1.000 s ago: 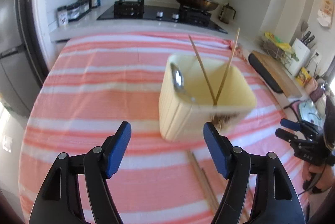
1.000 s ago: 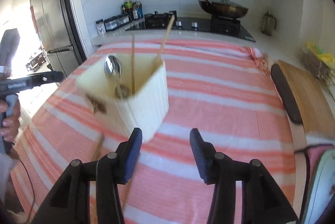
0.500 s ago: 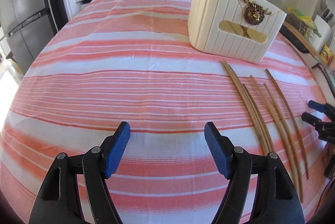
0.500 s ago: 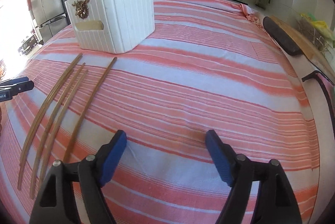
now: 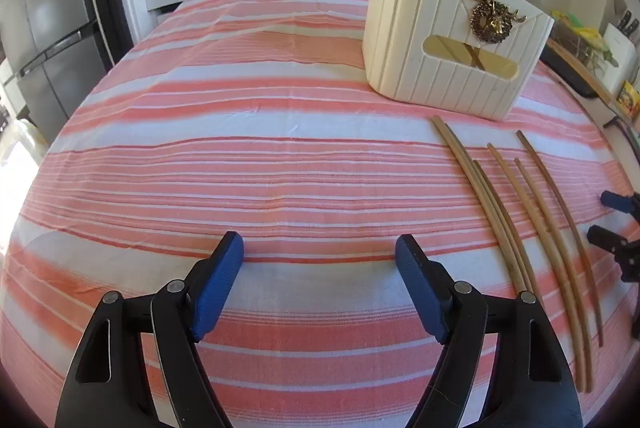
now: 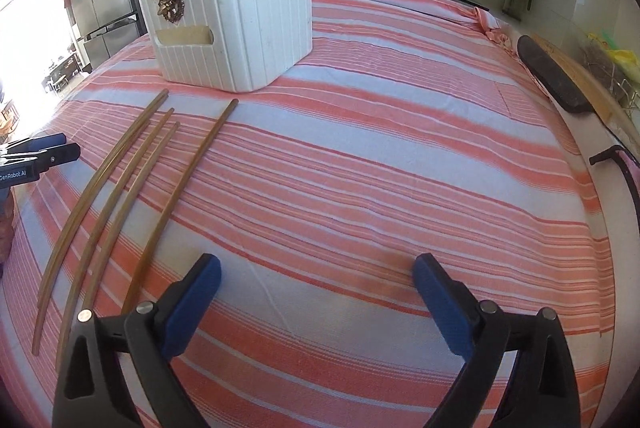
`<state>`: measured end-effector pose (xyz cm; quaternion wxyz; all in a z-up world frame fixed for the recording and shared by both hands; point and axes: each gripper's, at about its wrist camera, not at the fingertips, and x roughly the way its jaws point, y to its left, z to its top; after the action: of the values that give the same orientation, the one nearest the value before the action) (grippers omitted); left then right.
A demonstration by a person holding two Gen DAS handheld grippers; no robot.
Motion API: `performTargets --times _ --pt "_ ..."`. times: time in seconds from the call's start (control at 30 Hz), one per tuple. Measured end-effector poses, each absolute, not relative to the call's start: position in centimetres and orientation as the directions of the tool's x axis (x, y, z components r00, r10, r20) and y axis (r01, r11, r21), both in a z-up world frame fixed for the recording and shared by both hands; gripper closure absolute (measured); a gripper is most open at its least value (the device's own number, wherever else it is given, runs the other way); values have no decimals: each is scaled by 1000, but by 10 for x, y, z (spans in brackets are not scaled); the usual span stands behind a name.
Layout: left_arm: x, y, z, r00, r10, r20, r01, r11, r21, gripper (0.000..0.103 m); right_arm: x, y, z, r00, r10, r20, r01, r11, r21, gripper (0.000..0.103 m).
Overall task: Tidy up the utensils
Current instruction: 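Move both open tools back over the remaining chopsticks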
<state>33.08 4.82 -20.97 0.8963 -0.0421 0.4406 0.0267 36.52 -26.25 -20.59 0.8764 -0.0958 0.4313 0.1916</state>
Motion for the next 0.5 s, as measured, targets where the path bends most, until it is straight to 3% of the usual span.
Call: performTargets --times 0.5 --pt "334 47 -211 605 32 -796 -94 995 -31 22 365 -262 -206 555 253 -793 -419 908 -3 4"
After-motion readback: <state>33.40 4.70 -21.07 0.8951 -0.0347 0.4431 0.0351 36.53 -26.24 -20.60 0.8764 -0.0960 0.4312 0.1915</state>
